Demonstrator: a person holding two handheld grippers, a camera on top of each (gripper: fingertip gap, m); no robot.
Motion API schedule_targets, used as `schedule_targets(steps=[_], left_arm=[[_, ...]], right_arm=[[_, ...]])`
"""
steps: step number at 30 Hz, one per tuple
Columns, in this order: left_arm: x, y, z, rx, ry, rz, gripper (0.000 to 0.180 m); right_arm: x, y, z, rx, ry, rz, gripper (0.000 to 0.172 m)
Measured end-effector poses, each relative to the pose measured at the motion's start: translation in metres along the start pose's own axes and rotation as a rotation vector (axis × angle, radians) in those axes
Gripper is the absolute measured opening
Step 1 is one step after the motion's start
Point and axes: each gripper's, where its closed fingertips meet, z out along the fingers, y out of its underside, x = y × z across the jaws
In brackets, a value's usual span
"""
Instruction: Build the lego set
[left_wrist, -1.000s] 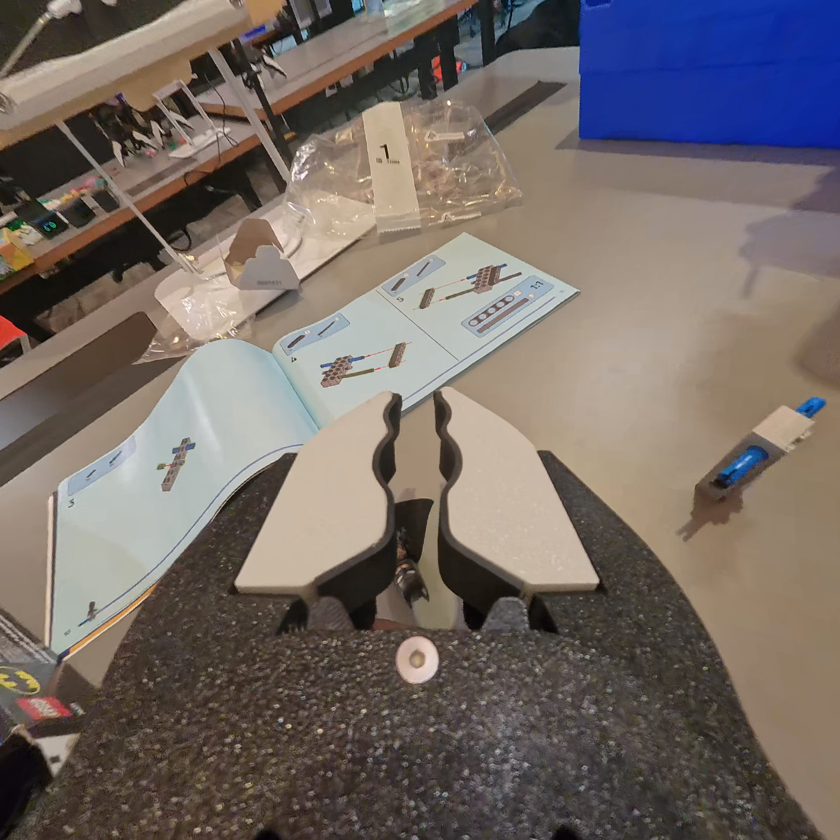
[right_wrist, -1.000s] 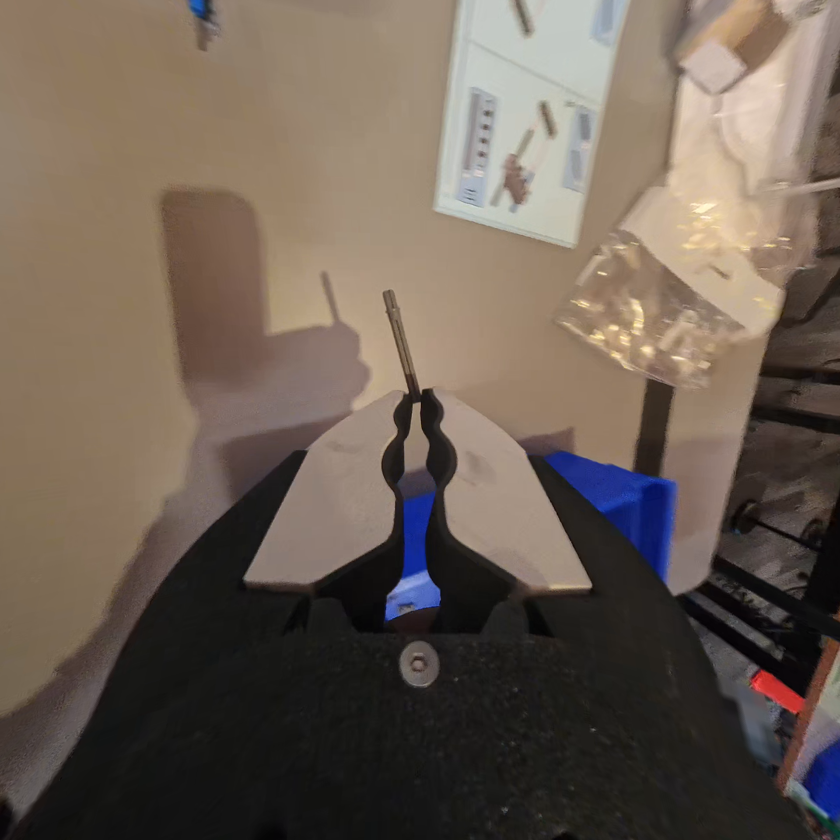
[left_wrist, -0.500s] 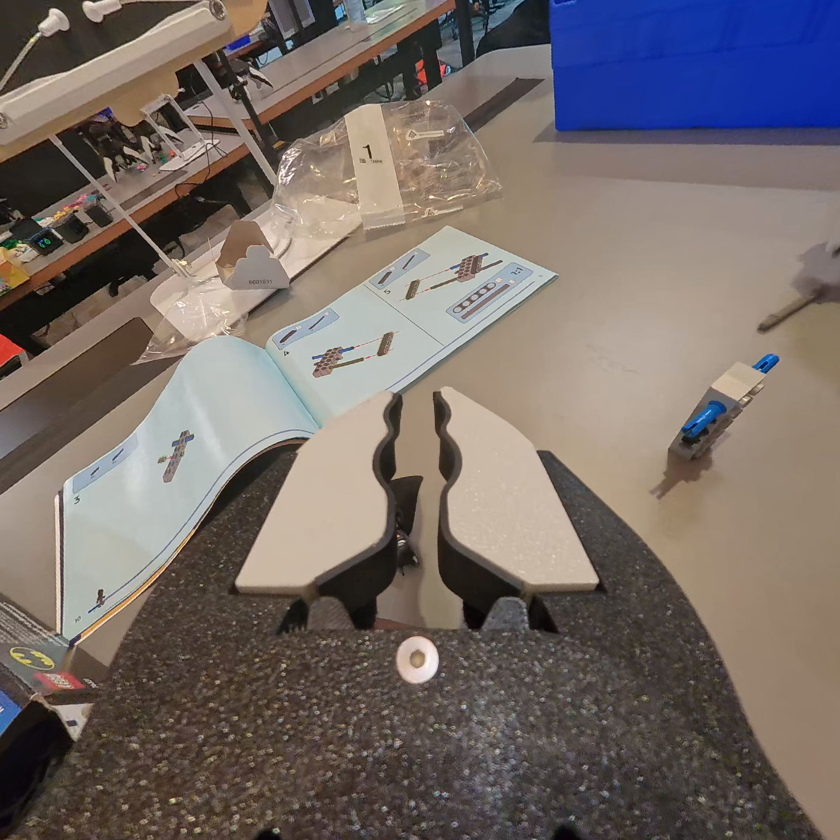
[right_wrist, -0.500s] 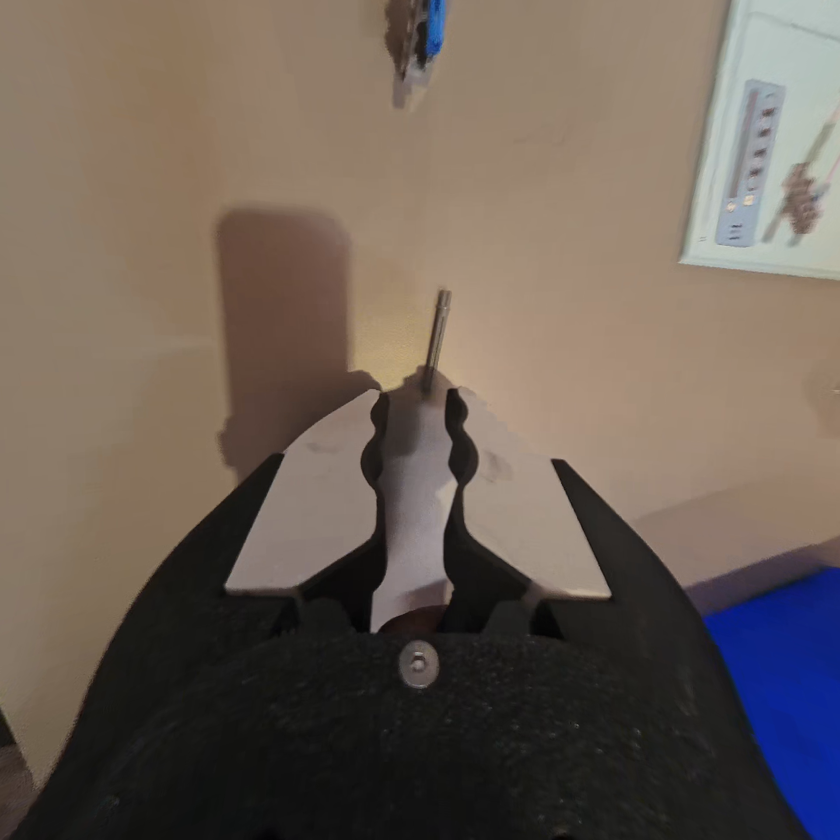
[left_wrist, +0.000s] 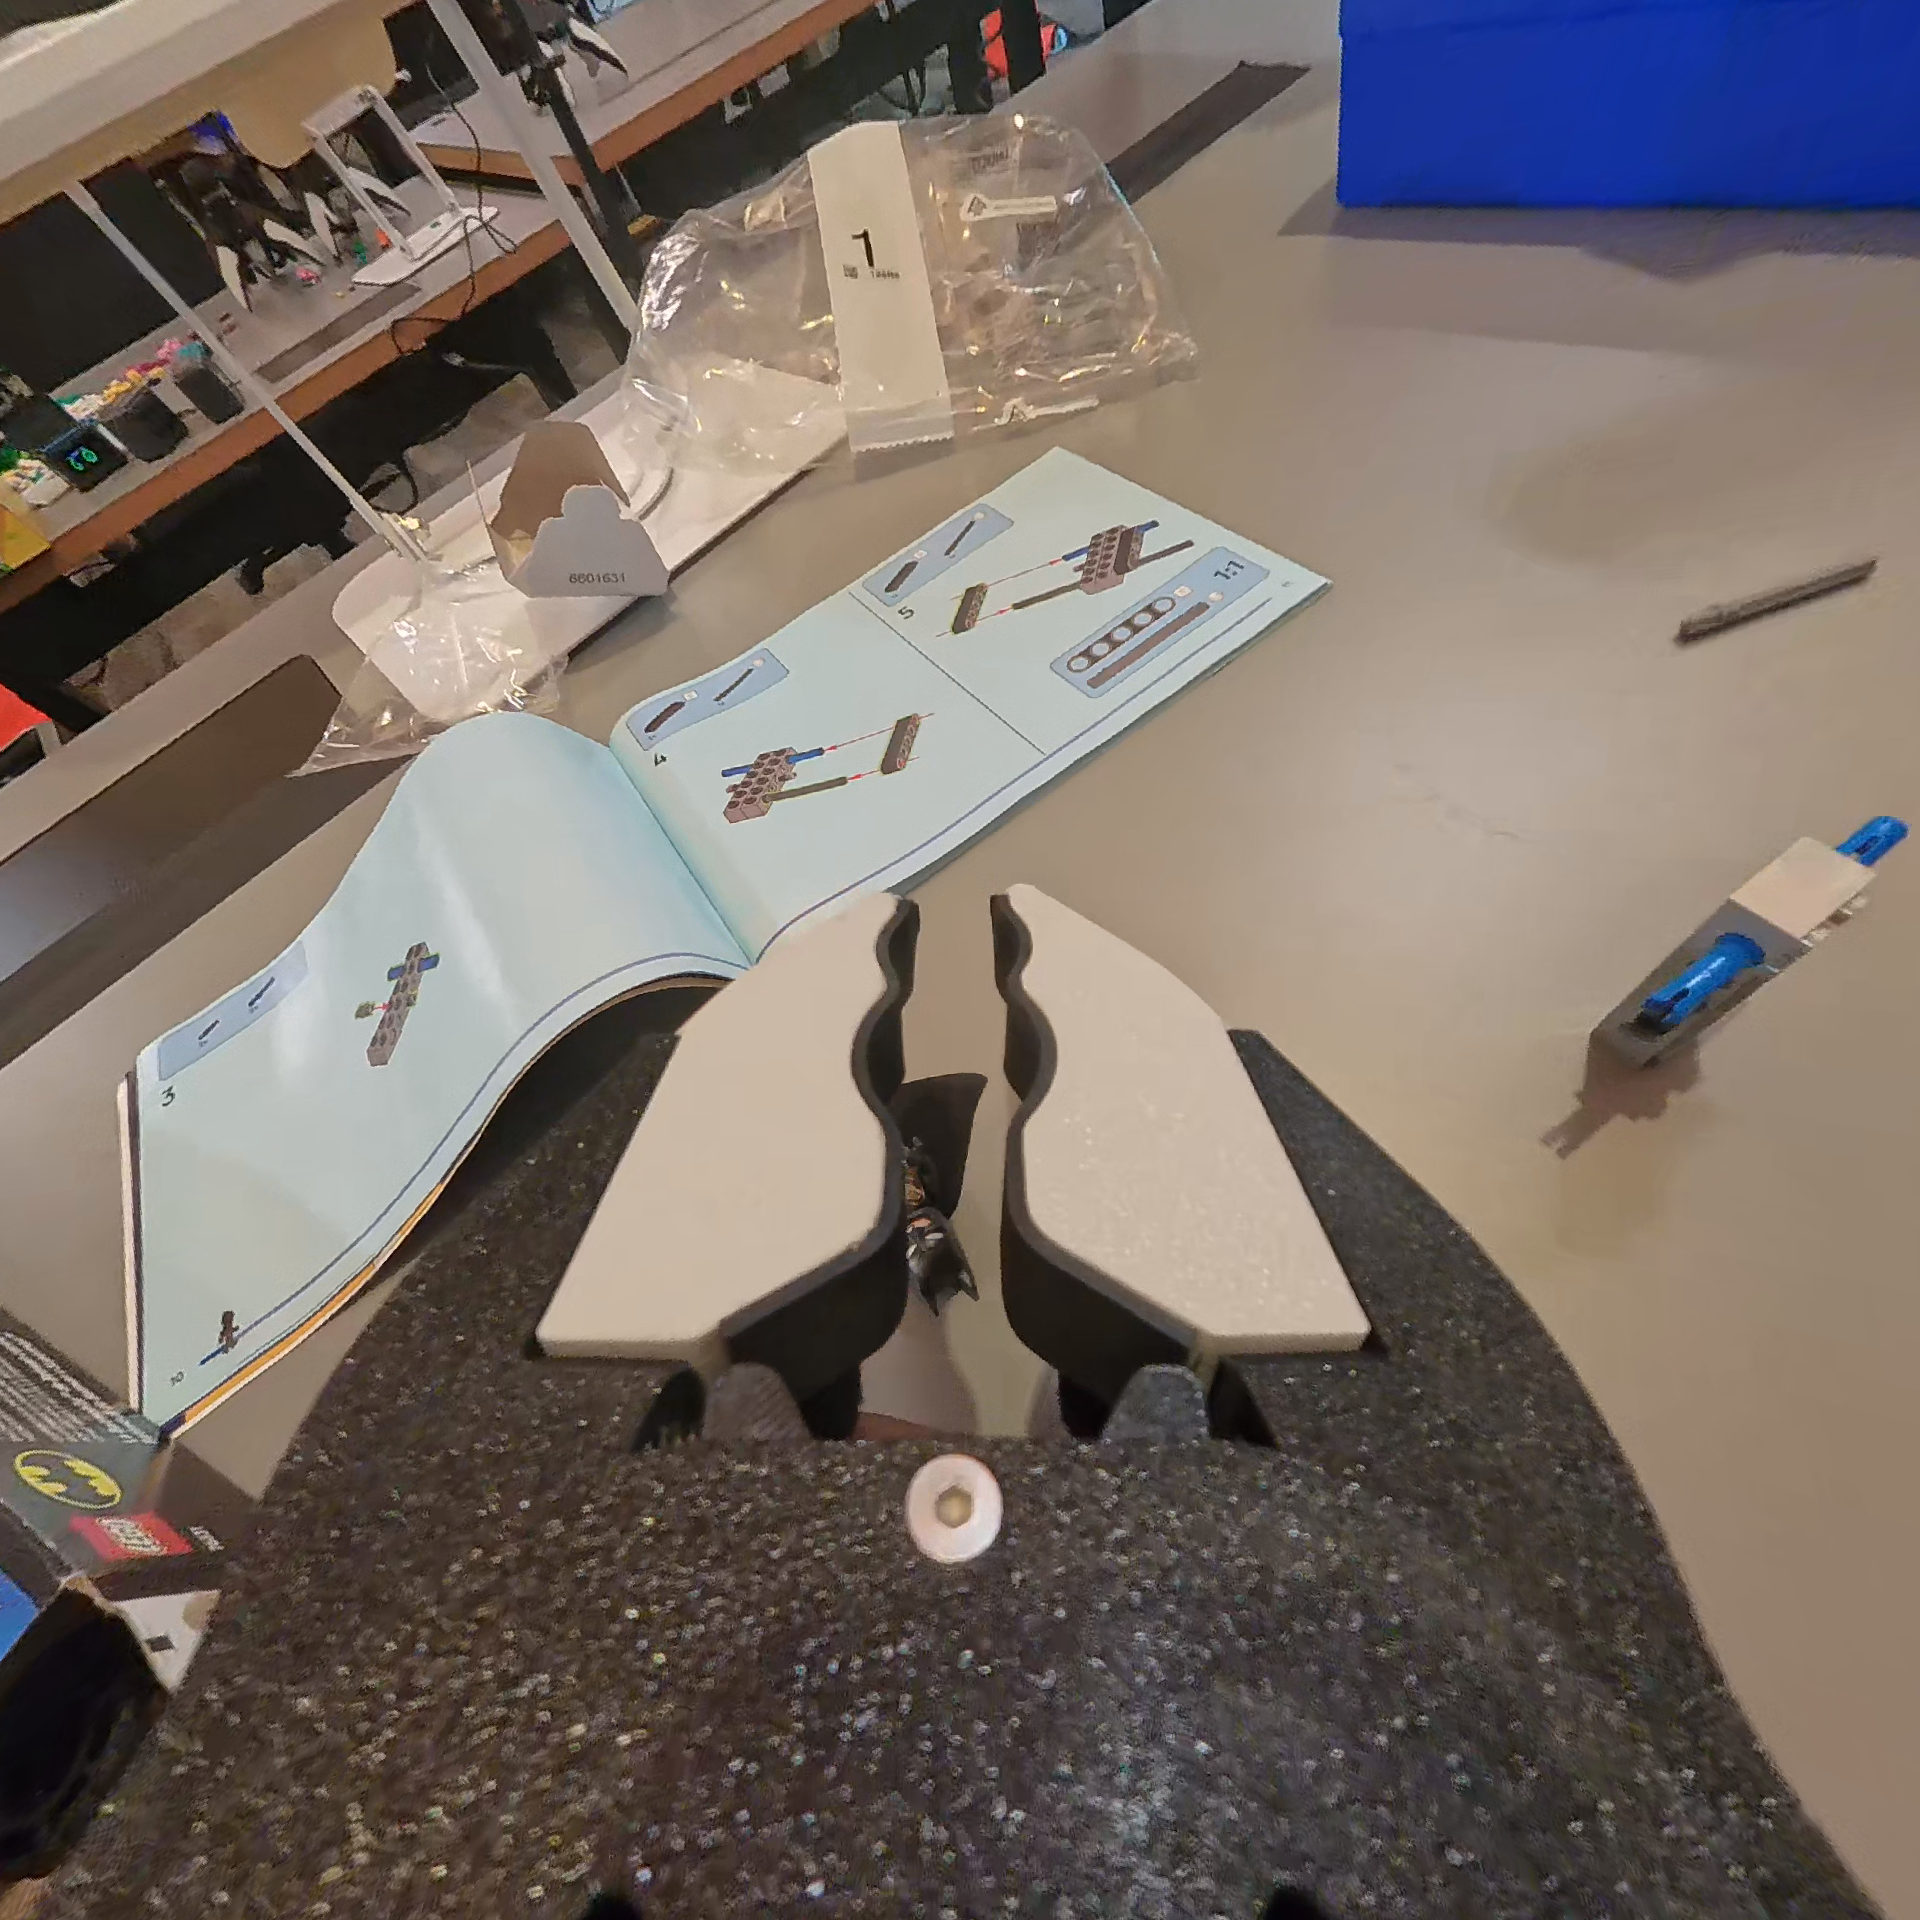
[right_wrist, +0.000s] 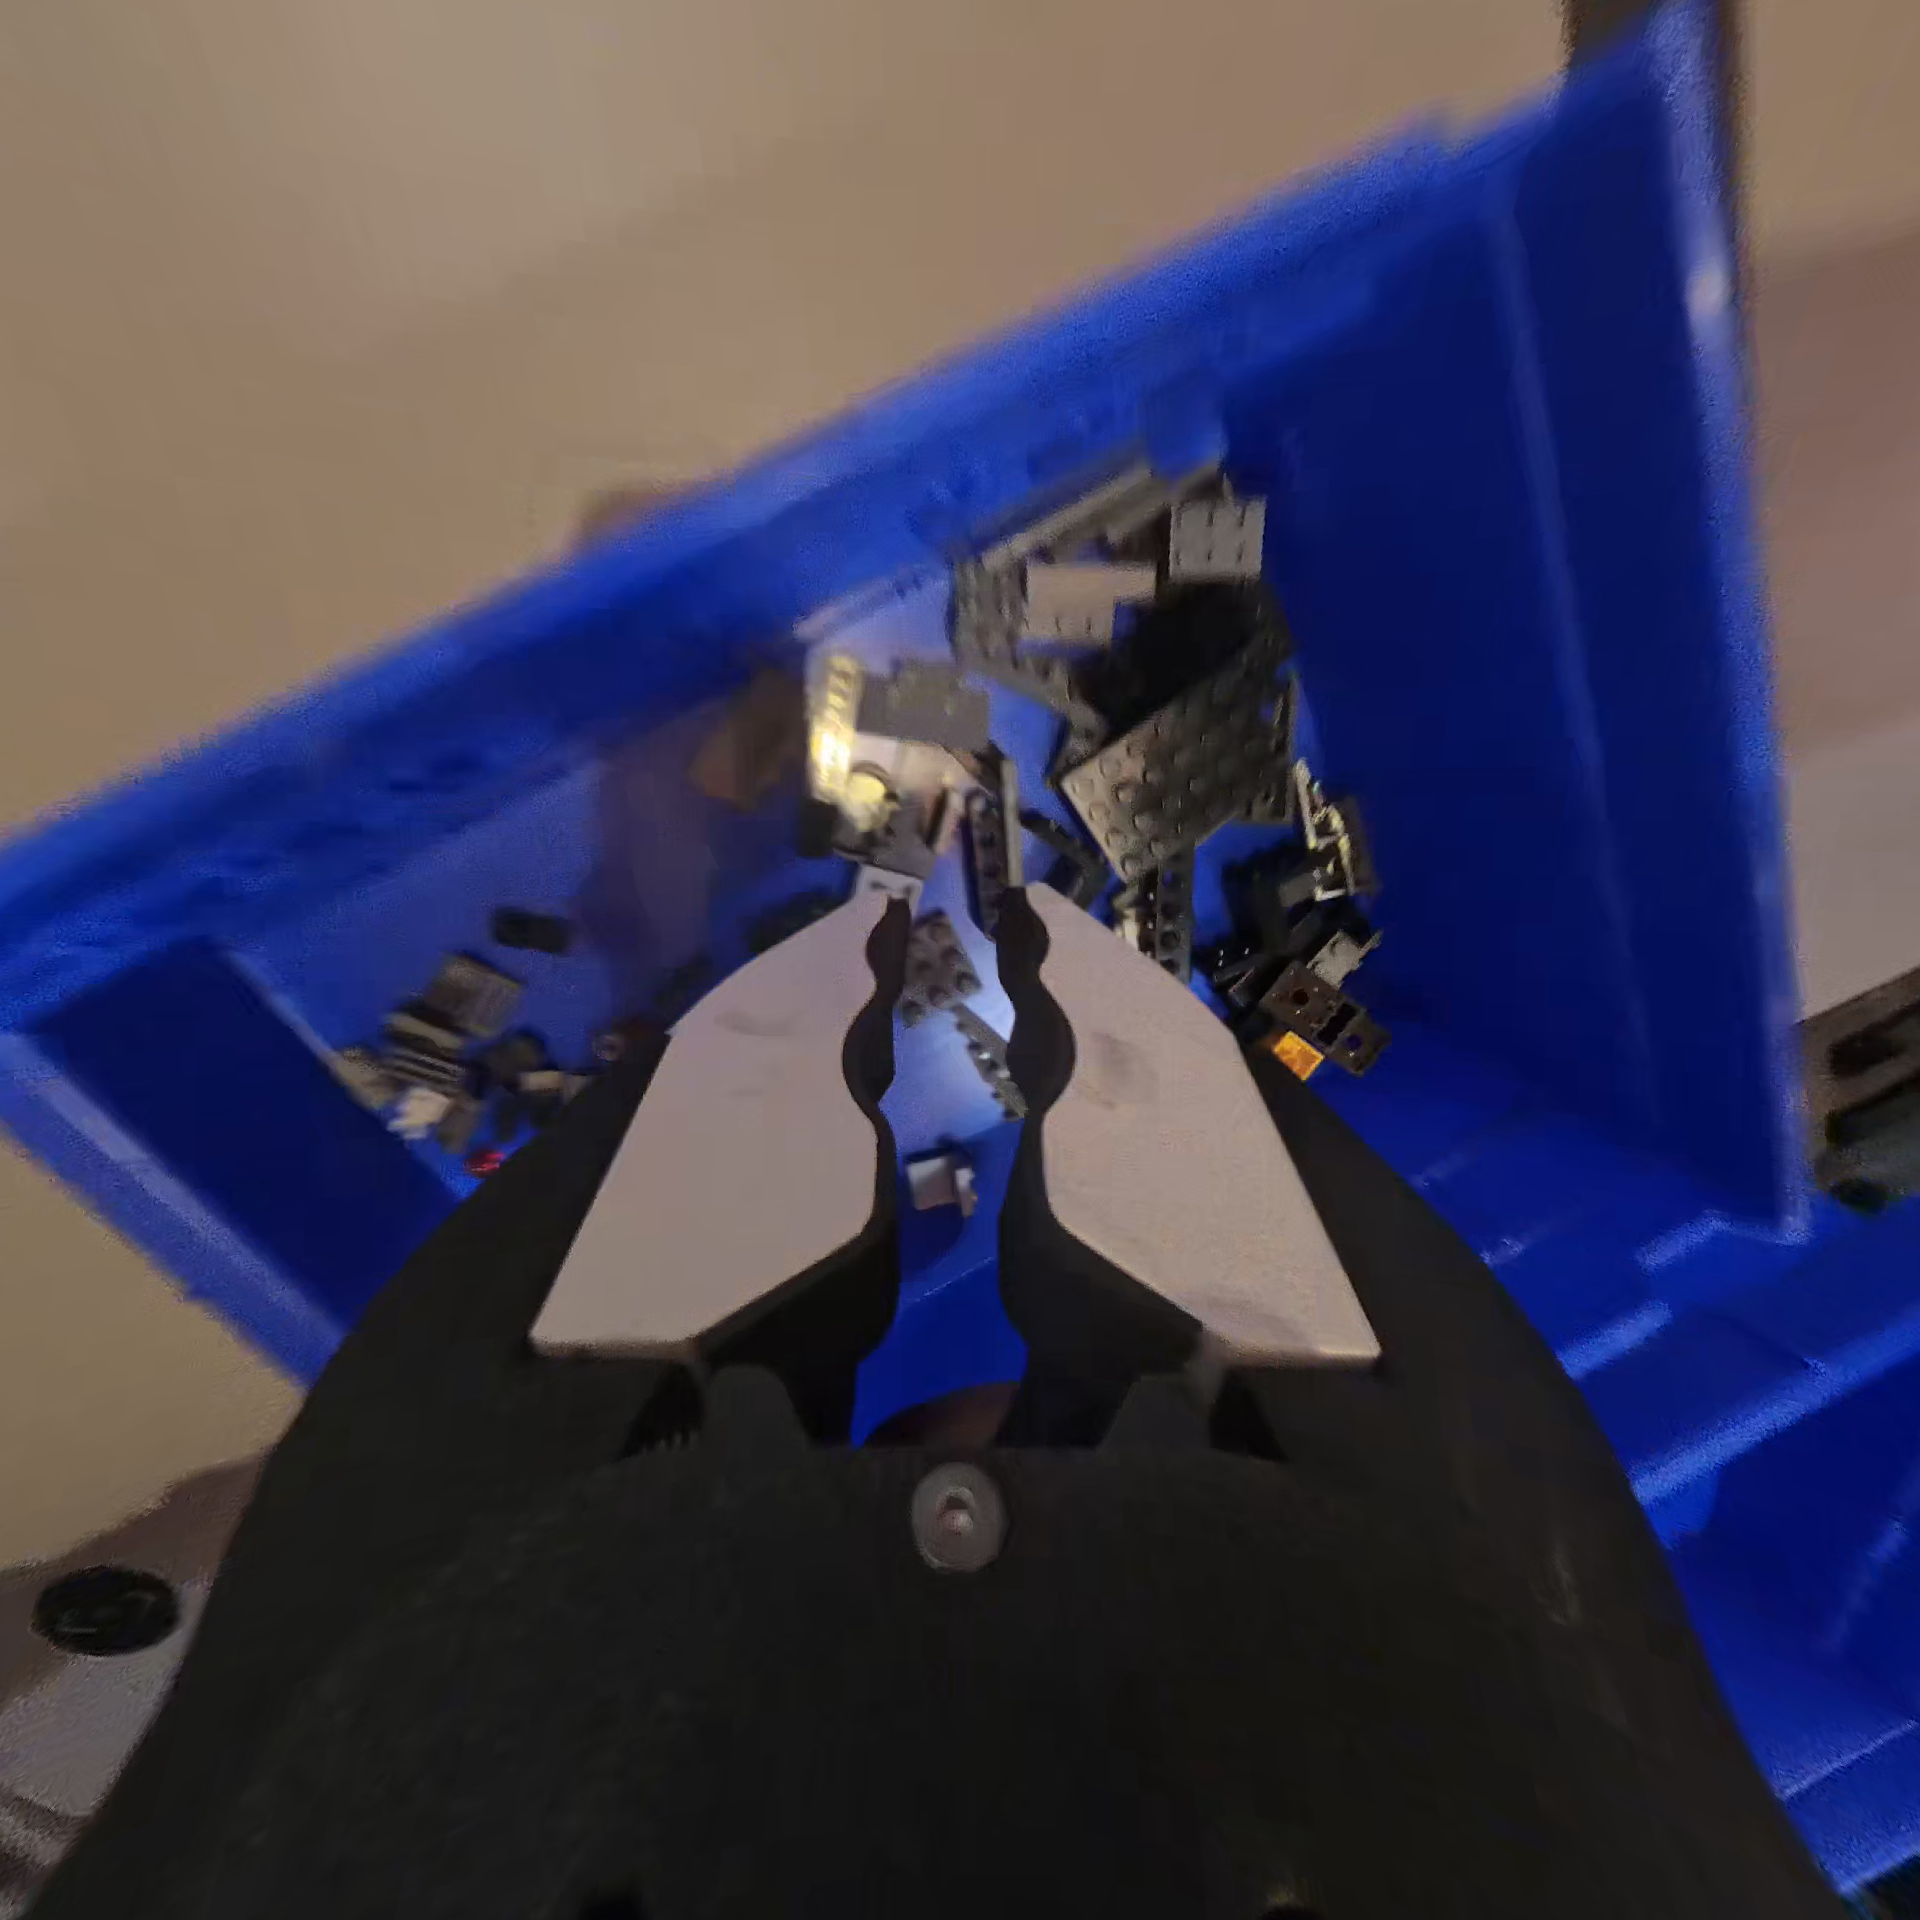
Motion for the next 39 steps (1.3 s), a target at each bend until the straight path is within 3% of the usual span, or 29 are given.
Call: schedule_targets(steps=[3, 7, 11, 19, 32, 35, 39], left_arm=[[0.002, 0.001, 0.001, -0.013, 0.002, 0.019, 0.014], [0.003, 0.001, 0.001, -0.009, 0.006, 0.022, 0.014], [0.005, 0.002, 0.003, -0.025, 0.022, 0.027, 0.014], [0.007, 0.001, 0.002, -0.013, 0.024, 0.037, 0.014], [0.008, 0.002, 0.002, -0.018, 0.024, 0.047, 0.014], [0.007, 0.003, 0.003, -0.021, 0.03, 0.038, 0.014], [0.007, 0.002, 0.001, -0.01, 0.039, 0.021, 0.014]], right_arm=[[0.008, 0.021, 0.032, -0.099, -0.034, -0.019, 0.018], [0.01, 0.027, 0.049, -0.125, -0.047, -0.027, 0.02], [0.014, 0.031, 0.057, -0.137, -0.035, -0.021, 0.023], [0.012, 0.031, 0.057, -0.135, -0.051, -0.017, 0.012], [0.017, 0.023, 0.031, -0.042, -0.014, 0.015, 0.009], [0.015, 0.003, 0.004, 0.027, 0.025, 0.033, 0.009], [-0.015, -0.05, -0.043, 0.114, 0.068, -0.041, 0.008]])
